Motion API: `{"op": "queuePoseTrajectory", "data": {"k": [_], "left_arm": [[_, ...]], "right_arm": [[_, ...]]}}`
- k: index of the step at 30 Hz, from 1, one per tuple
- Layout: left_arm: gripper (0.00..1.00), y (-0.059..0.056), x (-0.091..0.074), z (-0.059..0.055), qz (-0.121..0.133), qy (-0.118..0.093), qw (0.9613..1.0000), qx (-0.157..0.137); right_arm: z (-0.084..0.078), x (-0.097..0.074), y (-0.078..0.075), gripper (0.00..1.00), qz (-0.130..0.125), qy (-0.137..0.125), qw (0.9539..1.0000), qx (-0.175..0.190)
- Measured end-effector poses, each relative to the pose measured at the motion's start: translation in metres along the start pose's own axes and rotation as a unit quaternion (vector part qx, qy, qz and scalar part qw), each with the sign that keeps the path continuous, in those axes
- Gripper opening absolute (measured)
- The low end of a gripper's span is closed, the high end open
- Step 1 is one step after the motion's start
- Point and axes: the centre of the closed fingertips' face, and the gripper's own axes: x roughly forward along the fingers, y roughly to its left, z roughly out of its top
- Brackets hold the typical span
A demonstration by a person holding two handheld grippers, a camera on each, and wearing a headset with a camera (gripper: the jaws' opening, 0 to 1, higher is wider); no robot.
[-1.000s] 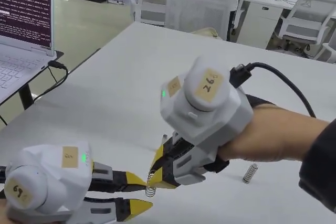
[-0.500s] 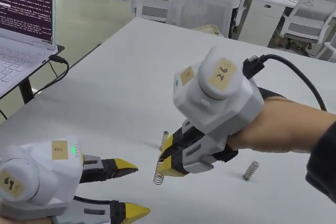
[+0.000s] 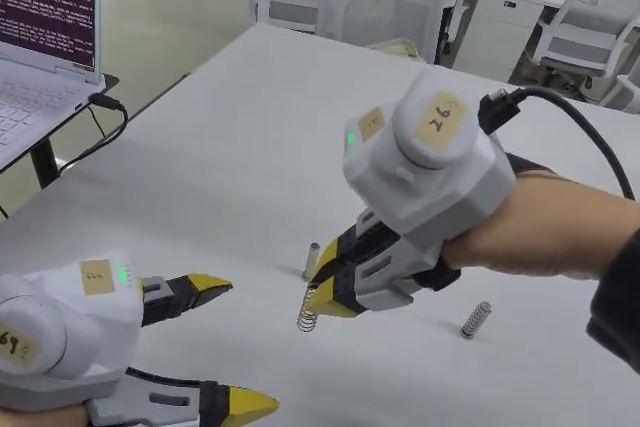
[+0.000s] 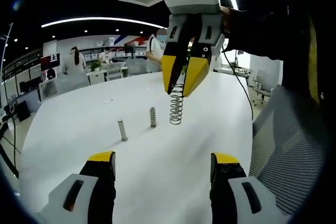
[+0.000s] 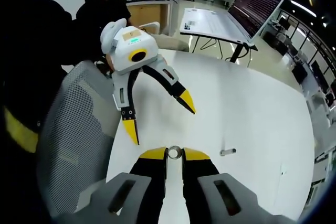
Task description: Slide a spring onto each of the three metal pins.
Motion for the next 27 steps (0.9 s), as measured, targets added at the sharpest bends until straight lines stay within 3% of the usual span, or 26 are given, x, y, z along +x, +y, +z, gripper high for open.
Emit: {"op": "queuePoseTrajectory", "data": {"k": [7,27], "left_arm": [[0.78,0.007,-0.001,-0.007,0.015,0.001,0.9998,-0.011],[0.77,0.006,0.002,-0.011,0.013,0.003,0.9998,-0.016]], "right_arm": [[-0.002,-0.002,-0.008,0.08,-0.007,0.000,1.0000,0.006],[-0.006,-0.010,-0.050,0.08,-0.033,0.003,0.9992,0.022]]}}
